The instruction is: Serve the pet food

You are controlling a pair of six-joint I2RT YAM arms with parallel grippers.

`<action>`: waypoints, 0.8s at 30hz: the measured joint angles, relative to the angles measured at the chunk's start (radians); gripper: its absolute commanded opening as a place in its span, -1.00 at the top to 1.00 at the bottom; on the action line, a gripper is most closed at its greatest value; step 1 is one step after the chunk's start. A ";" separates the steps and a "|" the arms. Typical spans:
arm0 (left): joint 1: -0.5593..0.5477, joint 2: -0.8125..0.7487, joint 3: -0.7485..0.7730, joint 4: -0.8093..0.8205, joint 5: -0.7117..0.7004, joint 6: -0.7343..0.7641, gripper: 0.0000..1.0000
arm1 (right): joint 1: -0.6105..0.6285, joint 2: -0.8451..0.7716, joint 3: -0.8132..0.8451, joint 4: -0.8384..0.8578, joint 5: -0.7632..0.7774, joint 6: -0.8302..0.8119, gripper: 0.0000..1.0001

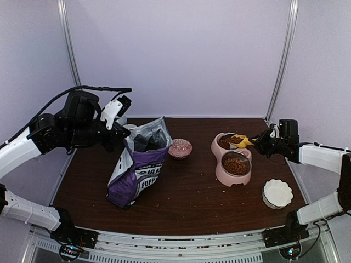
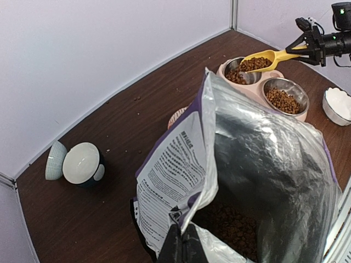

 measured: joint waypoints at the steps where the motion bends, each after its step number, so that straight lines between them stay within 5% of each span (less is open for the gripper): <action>1: 0.000 0.000 0.000 0.000 0.000 0.000 1.00 | 0.000 0.000 0.008 -0.008 0.002 -0.004 0.78; 24: 0.000 -0.012 -0.022 0.022 0.000 0.006 1.00 | -0.002 0.001 0.150 -0.241 0.047 -0.168 0.77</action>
